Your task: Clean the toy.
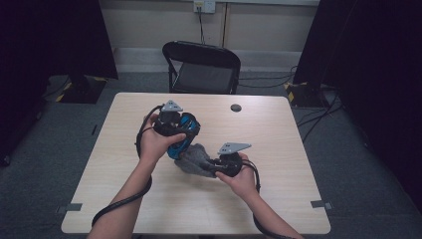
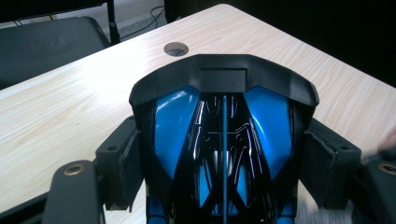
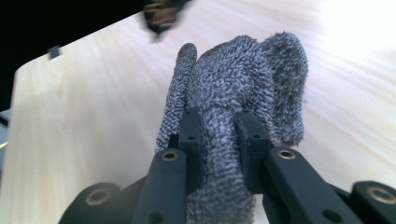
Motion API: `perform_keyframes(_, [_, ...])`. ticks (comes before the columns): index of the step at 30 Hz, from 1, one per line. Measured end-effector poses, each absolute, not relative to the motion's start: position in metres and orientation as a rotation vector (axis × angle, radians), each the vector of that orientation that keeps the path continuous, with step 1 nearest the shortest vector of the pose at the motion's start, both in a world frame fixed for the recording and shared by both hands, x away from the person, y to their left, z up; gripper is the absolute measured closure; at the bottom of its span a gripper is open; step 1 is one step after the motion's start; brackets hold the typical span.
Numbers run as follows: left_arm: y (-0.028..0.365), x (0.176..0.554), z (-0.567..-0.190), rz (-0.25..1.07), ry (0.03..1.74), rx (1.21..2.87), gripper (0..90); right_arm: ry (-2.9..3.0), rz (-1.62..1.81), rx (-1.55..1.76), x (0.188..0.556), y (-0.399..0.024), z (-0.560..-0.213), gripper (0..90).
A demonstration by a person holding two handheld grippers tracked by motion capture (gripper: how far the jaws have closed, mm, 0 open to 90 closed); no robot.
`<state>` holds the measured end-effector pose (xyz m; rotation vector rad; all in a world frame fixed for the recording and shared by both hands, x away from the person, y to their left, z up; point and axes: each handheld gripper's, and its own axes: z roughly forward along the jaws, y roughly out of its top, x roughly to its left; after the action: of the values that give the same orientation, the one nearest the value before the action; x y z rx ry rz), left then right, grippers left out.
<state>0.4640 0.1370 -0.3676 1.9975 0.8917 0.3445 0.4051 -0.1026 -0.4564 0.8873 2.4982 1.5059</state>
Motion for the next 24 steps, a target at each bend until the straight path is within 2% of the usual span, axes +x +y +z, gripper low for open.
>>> perform_keyframes(10, [0.143, 0.456, -0.376, 0.331, 0.876, 2.026, 25.6, 2.357, 1.467, 1.03, 0.431, -0.144, -0.44, 75.1])
perform_keyframes(24, [0.129, 0.448, -0.392, 0.281, 0.838, 2.058, 25.6, 2.236, 1.493, 1.118, 0.45, -0.16, -0.42, 75.1])
